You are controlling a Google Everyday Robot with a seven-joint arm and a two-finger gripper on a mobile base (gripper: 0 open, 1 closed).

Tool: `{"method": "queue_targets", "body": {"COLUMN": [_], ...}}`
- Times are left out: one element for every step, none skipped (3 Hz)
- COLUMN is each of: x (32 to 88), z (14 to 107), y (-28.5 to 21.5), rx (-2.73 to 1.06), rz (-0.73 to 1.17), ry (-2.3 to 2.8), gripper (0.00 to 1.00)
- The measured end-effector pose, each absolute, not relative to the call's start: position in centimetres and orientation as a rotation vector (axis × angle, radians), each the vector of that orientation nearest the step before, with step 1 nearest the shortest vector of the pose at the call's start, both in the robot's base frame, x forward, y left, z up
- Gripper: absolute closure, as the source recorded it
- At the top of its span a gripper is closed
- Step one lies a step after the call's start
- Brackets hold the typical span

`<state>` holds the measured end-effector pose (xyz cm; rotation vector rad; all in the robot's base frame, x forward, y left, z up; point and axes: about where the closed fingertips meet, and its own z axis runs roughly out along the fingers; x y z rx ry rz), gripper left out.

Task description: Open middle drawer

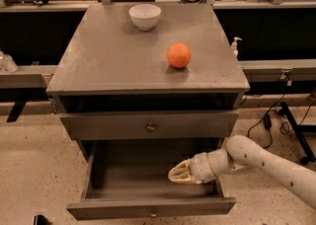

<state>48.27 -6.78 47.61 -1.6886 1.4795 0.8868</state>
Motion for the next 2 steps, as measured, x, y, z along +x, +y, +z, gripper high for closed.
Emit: {"method": "queue_targets", "body": {"x": [48.09,47.99], "z": [47.67,47.62], "y": [-6.68,-6.47], "rx": [-1.686,-1.687], "rz": [0.898,0.904], "ry": [1.477,1.474], "gripper": [0.59,0.28]}}
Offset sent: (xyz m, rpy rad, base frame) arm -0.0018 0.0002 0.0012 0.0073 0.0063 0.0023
